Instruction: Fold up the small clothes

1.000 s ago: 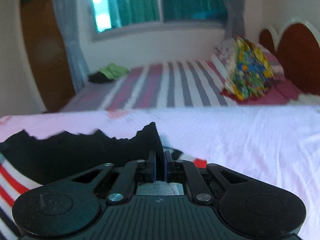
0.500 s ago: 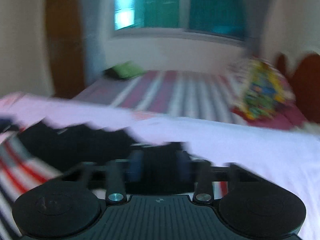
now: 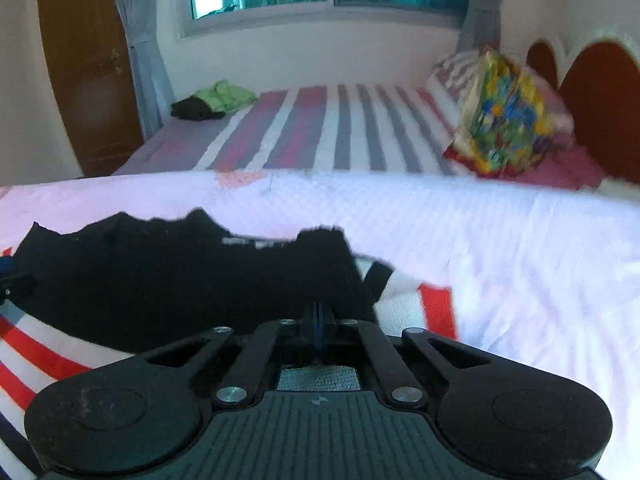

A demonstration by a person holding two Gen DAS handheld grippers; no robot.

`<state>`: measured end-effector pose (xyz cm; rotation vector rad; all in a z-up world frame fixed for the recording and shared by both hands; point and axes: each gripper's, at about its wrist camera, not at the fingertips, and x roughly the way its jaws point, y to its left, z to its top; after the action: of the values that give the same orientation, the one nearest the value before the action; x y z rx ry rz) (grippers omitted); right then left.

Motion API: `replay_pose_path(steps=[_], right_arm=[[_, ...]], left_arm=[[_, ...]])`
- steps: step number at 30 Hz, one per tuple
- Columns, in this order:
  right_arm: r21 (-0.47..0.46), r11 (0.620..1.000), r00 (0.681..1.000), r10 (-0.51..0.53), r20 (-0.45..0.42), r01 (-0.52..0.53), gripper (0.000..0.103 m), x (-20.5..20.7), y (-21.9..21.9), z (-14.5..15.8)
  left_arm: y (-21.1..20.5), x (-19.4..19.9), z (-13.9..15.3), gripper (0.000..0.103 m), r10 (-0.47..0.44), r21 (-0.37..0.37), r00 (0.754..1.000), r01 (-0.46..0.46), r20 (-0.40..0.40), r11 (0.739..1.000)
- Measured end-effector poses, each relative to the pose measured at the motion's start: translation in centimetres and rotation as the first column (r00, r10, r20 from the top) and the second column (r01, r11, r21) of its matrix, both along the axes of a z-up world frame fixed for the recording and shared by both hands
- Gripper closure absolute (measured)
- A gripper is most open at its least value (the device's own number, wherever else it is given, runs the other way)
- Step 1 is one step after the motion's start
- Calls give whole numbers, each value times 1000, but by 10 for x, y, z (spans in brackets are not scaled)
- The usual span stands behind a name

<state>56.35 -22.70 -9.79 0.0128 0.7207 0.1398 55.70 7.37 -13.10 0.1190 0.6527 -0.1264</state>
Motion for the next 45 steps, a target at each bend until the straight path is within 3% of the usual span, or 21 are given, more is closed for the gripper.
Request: replay_pose_path(steps=[5, 6, 8, 9, 12, 14, 15, 19, 20, 21, 24, 26, 32, 34, 37, 39, 40, 41, 42, 43, 45], right_arm=[[6, 985, 985, 171, 40, -171, 103, -48, 55, 8], [7, 980, 979, 199, 30, -200, 98, -55, 66, 4], [0, 973, 973, 229, 39, -229, 49, -65, 86, -4], [0, 971, 969, 239, 54, -240, 45, -75, 94, -9], [1, 972, 972, 234, 22, -234, 57, -77, 98, -21], [-45, 968, 968, 249, 28, -248, 73, -82, 98, -22], [-70, 970, 971, 236, 29, -234, 74, -82, 92, -21], [-95, 995, 1000, 12, -19, -14, 75, -84, 25, -18], [-68, 998, 1000, -13, -24, 11, 88, -86, 6, -19], [-37, 999, 1000, -12, -28, 11, 91, -88, -5, -19], [-24, 999, 1000, -21, 16, 21, 90, -98, 1, 1], [29, 999, 998, 35, 54, -37, 90, -114, 16, 16], [-33, 986, 985, 161, -57, -163, 90, -145, 86, -7], [-52, 984, 985, 167, -42, -169, 90, -156, 87, -14], [-21, 985, 984, 167, -67, -168, 90, -168, 64, -12], [-1, 994, 994, 109, -11, -109, 88, -177, 39, 0], [12, 998, 998, 68, 15, -68, 67, -181, 25, 7], [22, 999, 999, 25, 34, -25, 36, -182, 10, 11], [32, 999, 999, -20, 50, 18, 32, -184, -3, 13], [50, 998, 998, -45, 36, 43, 32, -180, -14, 16], [104, 993, 998, -57, -15, 59, 54, -176, -31, 16]], left_arm=[[-35, -54, 23, 35, -79, -28, 994, 82, 80, 996], [-43, -59, 22, 35, -92, -39, 993, 96, 74, 995], [-60, -69, 18, 35, -114, -62, 992, 117, 59, 991], [-68, -73, 15, 37, -121, -56, 991, 124, 57, 991], [-70, -71, -1, 35, -90, -61, 996, 89, -11, 994], [-64, -73, -7, 32, -113, -13, 993, 114, 11, 993], [-58, -75, -5, 32, -95, 8, 995, 95, 22, 995], [-6, -86, -3, 31, 33, 27, 999, -33, 4, 999], [9, -90, -4, 30, 43, -1, 999, -43, 9, 999], [20, -92, -3, 31, 61, -28, 998, -61, 5, 998], [11, -99, 13, 34, 97, -28, 995, -97, 17, 995], [-9, -112, 24, 33, 33, -53, 997, -30, 65, 998], [-78, -132, 11, 33, -131, -18, 991, 132, 13, 991], [-82, -135, -2, 31, -141, 53, 990, 142, -27, 988], [-60, -148, 0, 31, -98, 35, 995, 98, -16, 995], [-46, -154, 6, 33, -57, 36, 998, 57, 13, 998], [-38, -159, 11, 33, -39, 18, 999, 38, 35, 999], [-28, -162, 13, 33, -16, -5, 999, 16, 40, 1000], [-19, -164, 15, 33, 19, -14, 999, -18, 39, 1000], [-12, -166, 15, 33, 38, -14, 999, -37, 37, 999], [-2, -167, 12, 33, 72, -2, 997, -72, 13, 997]])
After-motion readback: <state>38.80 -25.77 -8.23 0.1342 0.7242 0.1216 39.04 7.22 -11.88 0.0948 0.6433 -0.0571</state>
